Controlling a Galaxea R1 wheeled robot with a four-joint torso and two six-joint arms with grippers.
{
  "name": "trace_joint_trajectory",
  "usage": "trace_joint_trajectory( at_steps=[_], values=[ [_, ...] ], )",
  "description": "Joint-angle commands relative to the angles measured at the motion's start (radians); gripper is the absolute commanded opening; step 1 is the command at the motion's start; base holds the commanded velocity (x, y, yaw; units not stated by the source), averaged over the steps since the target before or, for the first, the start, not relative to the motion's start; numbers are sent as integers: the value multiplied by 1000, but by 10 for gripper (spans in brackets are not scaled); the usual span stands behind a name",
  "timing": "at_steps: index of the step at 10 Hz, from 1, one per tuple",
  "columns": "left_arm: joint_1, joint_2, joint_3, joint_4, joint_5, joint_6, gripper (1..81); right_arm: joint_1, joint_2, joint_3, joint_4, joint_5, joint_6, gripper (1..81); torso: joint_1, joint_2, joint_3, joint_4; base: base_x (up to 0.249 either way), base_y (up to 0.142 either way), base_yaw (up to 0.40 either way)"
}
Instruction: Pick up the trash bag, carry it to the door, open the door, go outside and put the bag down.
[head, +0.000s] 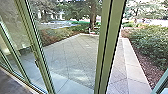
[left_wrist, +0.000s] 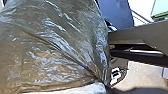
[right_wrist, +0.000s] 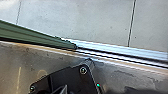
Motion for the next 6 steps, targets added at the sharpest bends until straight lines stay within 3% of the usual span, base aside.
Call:
trace_joint_trajectory(
  at_steps=[1,3,6],
  values=[
    [-27,3,5,4,73,9,10,-155,90,-110,-183,175,-4,811,0,0,0,0,0,0,0],
    [-31,3,5,4,74,9,10,-253,192,-248,-235,232,-4,811,0,0,0,0,0,0,0],
    [-33,4,5,4,74,9,10,-365,334,-440,-250,313,-12,811,-1,0,0,0,0,0,0]
  ],
)
